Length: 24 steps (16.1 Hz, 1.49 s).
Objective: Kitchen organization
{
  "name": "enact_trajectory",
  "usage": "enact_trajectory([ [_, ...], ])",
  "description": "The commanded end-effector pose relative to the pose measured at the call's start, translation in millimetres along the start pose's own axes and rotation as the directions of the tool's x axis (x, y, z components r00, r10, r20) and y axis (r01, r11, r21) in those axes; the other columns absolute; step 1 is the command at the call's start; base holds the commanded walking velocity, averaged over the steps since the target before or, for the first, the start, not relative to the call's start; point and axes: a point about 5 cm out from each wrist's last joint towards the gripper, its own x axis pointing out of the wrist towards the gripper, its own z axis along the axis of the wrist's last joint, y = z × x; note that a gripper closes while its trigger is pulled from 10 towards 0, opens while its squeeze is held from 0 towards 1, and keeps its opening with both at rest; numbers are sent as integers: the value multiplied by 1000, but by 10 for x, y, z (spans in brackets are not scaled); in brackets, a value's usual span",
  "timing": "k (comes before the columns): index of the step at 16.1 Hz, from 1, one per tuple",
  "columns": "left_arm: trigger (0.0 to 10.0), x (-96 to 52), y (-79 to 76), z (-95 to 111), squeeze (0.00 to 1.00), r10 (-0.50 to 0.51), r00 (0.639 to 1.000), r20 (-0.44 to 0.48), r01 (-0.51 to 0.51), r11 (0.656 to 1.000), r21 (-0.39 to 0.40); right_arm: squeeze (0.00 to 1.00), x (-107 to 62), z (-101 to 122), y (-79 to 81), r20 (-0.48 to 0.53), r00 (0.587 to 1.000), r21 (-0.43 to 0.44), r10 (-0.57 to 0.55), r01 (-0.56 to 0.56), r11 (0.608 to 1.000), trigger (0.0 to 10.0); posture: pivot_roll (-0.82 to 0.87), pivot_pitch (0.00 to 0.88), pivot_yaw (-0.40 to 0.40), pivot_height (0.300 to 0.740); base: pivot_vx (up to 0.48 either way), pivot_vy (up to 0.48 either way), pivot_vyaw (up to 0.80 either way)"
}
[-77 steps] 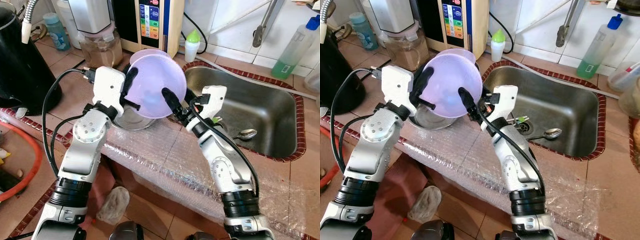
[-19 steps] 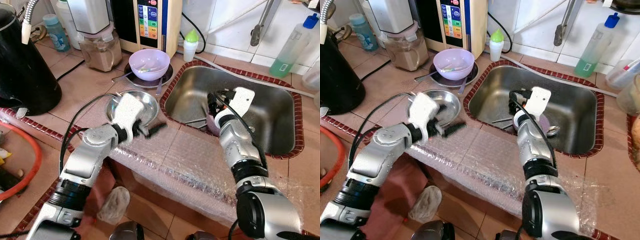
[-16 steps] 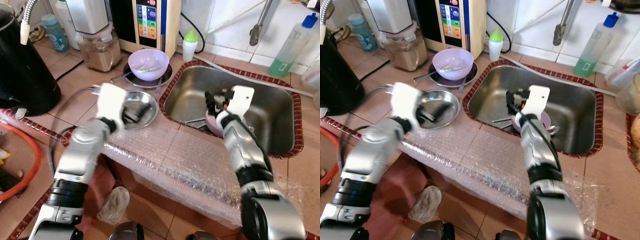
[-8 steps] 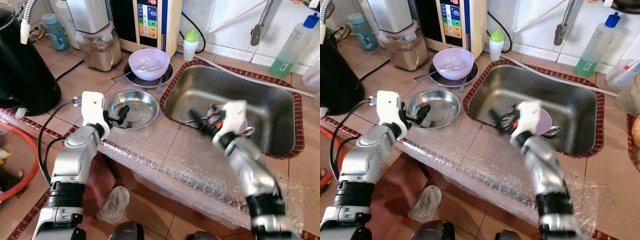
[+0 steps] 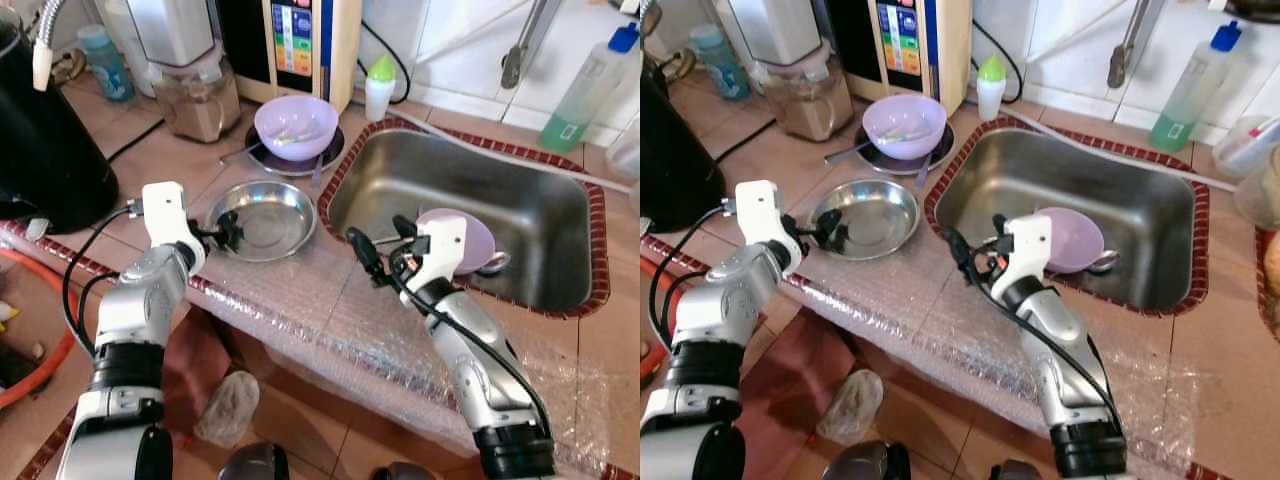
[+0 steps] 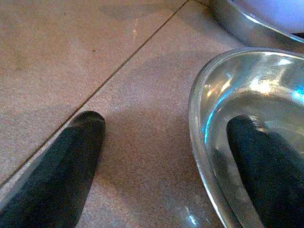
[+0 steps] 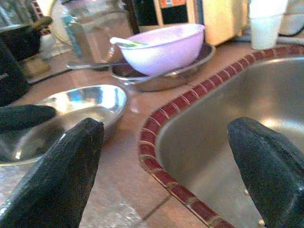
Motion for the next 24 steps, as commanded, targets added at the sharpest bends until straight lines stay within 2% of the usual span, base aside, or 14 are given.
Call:
enact_trajectory([
  [1, 0, 18, 2, -48, 0, -21, 999, -47, 20, 1000, -23, 0, -19, 16, 57, -1, 1000, 2, 23, -23, 1000, 10000, -29, 64, 72, 740, 0, 0, 0],
  [2, 0, 24, -21, -61, 0, -49, 997, -62, 48, 999, -16, 0, -48, 23, 93, -4, 999, -15, 50, -50, 999, 10000, -29, 61, 72, 740, 0, 0, 0],
  [4, 0, 26, -32, -83, 0, -66, 995, -80, 65, 998, -10, 0, -112, -9, 38, -19, 1000, -17, 22, -22, 1000, 10000, -31, 60, 70, 740, 0, 0, 0],
  [7, 0, 30, 9, -84, 0, -50, 995, -88, 49, 999, -18, 0, -125, -1, 18, -21, 1000, -26, 8, -9, 1000, 10000, -32, 60, 72, 740, 0, 0, 0],
  [10, 0, 11, -11, -79, 0, -124, 986, -114, 119, 991, -54, 0, -117, 20, 30, -26, 1000, -35, 8, -9, 999, 10000, -30, 58, 72, 740, 0, 0, 0],
  [15, 0, -25, 43, -62, 0, -146, 982, -117, 140, 988, -62, 0, -98, 72, 109, -3, 997, -25, 81, -81, 996, 10000, -24, 53, 65, 740, 0, 0, 0],
  [19, 0, -35, 1, -153, 0, -159, 981, -115, 152, 986, -68, 0, -84, 57, 123, -1, 996, -17, 88, -88, 996, 10000, -19, 48, 54, 740, 0, 0, 0],
  [21, 0, -49, -60, -272, 0, -172, 977, -125, 164, 984, -73, 0, -63, 52, 115, 4, 998, 4, 70, -70, 998, 10000, -19, 34, 58, 740, 0, 0, 0],
  [24, 0, -44, -120, -380, 0, -169, 982, -83, 168, 986, -20, 0, -52, 50, 71, 6, 1000, 34, 31, -31, 999, 10000, -43, 15, 45, 740, 0, 0, 0],
])
